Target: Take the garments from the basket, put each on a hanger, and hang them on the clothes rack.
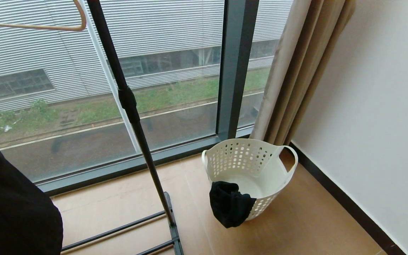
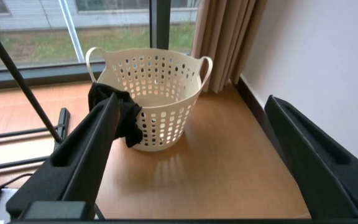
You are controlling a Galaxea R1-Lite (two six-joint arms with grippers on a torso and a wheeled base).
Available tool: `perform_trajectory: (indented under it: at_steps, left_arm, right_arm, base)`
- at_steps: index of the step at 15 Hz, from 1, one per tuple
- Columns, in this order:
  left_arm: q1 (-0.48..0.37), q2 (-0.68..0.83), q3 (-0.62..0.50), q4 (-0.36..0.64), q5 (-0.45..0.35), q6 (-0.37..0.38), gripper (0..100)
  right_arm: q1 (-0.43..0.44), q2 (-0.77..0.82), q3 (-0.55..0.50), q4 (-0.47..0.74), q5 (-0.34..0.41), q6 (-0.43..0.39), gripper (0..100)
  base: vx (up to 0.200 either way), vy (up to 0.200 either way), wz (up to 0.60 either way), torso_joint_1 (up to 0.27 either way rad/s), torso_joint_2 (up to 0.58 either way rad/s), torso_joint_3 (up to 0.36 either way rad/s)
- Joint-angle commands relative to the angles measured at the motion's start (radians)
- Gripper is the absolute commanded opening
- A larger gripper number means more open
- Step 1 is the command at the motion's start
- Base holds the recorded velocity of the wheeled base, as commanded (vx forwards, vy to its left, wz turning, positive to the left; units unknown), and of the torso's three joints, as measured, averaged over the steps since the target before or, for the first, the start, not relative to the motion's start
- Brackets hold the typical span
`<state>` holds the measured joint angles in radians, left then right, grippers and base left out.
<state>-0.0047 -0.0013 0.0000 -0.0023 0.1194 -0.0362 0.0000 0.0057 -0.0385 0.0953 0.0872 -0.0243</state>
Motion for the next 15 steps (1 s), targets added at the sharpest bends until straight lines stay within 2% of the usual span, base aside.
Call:
perform_trajectory:
  at_steps: [1,15]
  left_arm:
    - [0.0,0.001,0.0,0.001,0.0,0.001,100]
    - [0.0,0.001,0.0,-0.001,0.0,-0.001,100]
  right_arm:
    - [0.0,0.0,0.0,0.0,0.0,0.0,100]
    - [0.0,0.0,-0.001,0.0,0.0,0.0,100]
  base:
    - [0.0,0.0,0.0,0.002,0.01,-0.193]
    - [0.0,0.0,0.0,0.003,0.0,-0.196]
